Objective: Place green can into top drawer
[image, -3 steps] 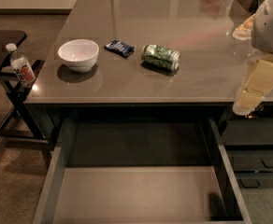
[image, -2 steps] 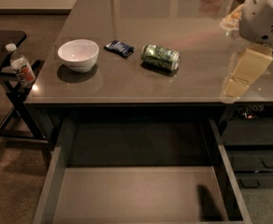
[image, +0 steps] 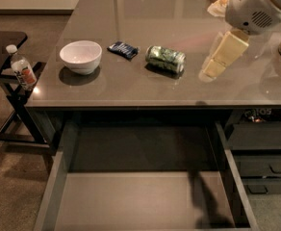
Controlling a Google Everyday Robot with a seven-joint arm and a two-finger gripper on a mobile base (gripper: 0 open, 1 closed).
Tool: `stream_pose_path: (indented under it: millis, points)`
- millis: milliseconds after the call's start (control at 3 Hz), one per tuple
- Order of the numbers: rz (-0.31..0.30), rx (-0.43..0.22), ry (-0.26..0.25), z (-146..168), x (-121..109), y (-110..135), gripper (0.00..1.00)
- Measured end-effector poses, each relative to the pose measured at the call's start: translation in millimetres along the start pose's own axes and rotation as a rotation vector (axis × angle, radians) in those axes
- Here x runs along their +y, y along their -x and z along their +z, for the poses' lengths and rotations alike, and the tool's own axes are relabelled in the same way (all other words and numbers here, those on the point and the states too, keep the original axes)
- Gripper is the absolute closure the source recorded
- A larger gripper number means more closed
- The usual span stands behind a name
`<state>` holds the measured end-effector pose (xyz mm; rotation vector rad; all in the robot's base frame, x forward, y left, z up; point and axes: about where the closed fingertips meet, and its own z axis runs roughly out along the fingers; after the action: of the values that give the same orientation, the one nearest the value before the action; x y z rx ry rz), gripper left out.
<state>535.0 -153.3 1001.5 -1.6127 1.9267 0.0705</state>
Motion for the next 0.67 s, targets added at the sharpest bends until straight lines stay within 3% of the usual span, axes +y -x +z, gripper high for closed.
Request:
stream_pose_path:
  millis: [667]
  points:
    - [0.011, -0.014, -0.028, 4.7, -5.6, 1.1, 0.00]
